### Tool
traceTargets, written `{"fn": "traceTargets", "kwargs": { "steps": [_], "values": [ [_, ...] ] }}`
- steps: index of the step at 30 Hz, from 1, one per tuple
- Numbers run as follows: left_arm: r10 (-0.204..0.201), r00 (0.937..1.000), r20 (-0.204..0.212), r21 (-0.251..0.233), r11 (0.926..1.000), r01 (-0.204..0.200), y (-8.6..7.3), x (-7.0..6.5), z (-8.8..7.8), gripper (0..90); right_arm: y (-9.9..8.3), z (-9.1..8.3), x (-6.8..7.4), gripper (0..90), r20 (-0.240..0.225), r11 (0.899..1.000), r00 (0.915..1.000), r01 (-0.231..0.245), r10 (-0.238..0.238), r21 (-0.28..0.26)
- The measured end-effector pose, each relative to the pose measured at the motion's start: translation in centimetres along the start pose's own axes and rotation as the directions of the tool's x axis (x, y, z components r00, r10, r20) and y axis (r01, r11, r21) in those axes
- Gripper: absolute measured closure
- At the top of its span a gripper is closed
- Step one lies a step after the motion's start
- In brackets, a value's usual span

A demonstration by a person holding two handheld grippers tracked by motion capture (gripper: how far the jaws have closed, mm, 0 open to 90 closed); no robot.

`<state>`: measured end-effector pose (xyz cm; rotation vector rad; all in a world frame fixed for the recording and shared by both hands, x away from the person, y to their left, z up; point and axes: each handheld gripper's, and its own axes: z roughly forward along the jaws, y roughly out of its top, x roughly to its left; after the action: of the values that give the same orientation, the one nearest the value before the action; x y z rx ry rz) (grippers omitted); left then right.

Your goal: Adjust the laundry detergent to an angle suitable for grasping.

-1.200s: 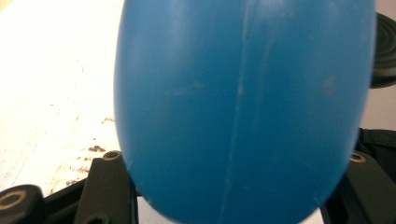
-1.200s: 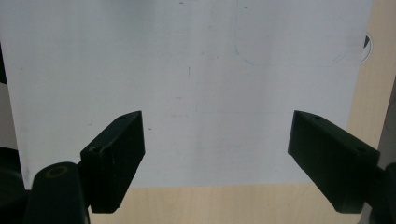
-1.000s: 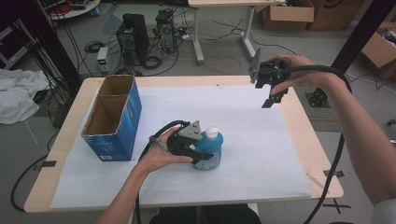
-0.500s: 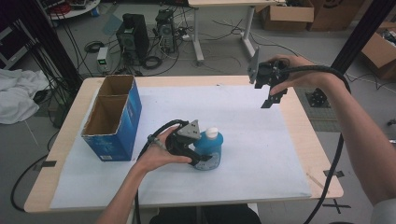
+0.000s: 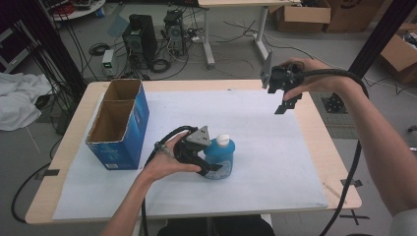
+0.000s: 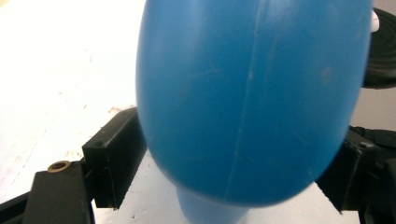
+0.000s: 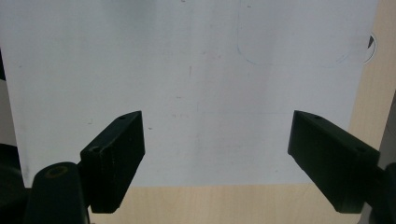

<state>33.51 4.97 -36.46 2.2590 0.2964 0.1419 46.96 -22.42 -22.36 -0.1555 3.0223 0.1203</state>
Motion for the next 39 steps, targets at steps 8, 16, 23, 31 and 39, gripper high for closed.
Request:
{"fn": "traceTargets", "kwargs": {
  "steps": [8,16,23,31,39],
  "values": [
    [0.008,1.0,0.004,0.01,0.9999,-0.008,0.0,-0.1,-0.2,19.4,0.1,0.1,0.0,18.6,-0.002,1.0,1.0,0.003,-0.003,0.001],
    [0.006,1.0,-0.007,0.022,0.9997,-0.006,0.0,-0.2,-0.3,16.4,0.1,0.1,0.0,18.7,-0.001,1.0,1.0,0.002,-0.002,0.005],
    [0.009,0.9998,-0.019,0.053,0.9985,-0.007,0.0,-0.1,-1.0,16.3,0.1,0.1,0.0,18.7,-0.002,1.0,1.0,0.003,-0.003,0.008],
    [0.033,0.9994,-0.011,0.124,0.9918,-0.031,0.1,0.1,-2.0,16.2,0.1,0.1,0.0,18.7,-0.001,1.0,1.0,0.004,-0.004,0.009],
    [0.063,0.9974,0.033,0.25,0.9658,-0.07,0.5,0.7,-3.5,16.3,0.2,0.2,0.1,18.7,0.0,1.0,1.0,0.009,-0.009,0.015]
  ]
}}
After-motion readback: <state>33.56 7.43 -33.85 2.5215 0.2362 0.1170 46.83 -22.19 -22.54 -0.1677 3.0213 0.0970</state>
